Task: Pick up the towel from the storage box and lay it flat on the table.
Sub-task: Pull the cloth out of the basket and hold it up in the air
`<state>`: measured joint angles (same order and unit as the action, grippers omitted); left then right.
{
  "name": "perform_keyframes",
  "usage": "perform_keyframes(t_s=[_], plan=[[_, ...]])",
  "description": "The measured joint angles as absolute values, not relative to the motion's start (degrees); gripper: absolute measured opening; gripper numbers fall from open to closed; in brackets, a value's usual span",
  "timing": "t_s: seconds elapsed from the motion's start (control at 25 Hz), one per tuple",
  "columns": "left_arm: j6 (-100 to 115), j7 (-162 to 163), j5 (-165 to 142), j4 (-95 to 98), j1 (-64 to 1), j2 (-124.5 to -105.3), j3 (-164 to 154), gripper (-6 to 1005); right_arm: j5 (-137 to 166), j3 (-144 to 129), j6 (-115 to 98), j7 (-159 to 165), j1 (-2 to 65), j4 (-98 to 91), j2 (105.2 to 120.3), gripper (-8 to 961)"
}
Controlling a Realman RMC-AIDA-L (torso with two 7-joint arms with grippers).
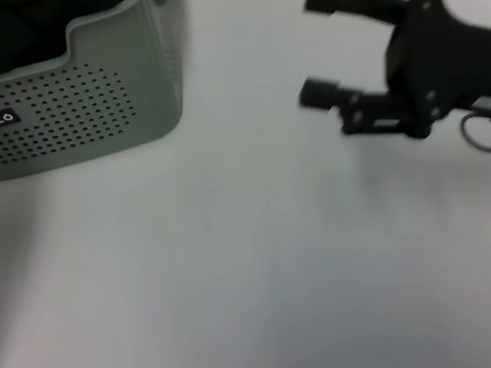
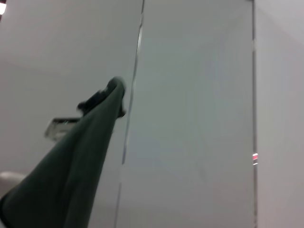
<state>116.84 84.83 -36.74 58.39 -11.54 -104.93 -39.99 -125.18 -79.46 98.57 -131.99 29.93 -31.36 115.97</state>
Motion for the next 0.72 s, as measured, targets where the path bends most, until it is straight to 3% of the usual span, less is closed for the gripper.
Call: perform_keyframes(t_s=[0.16, 0.36, 0.72], plan=[[116.85, 84.87, -39.43, 58.71, -12.44, -105.35, -40.76, 38, -125.15, -84.4, 95.42, -137.07, 30.81, -30.37, 116.16, 792], [116.86, 84.46, -42.01, 59.44, -13.41, -104.07, -44.12, 41, -125.33, -86.9, 92.74, -138.28, 30.97, -30.33, 116.18, 791], [116.62, 84.05, -44.23, 56.39, -16.58, -107.04, -43.26, 46, -135.08, -99.35, 84.43, -157.05, 29.19, -27.34, 116.17, 791]])
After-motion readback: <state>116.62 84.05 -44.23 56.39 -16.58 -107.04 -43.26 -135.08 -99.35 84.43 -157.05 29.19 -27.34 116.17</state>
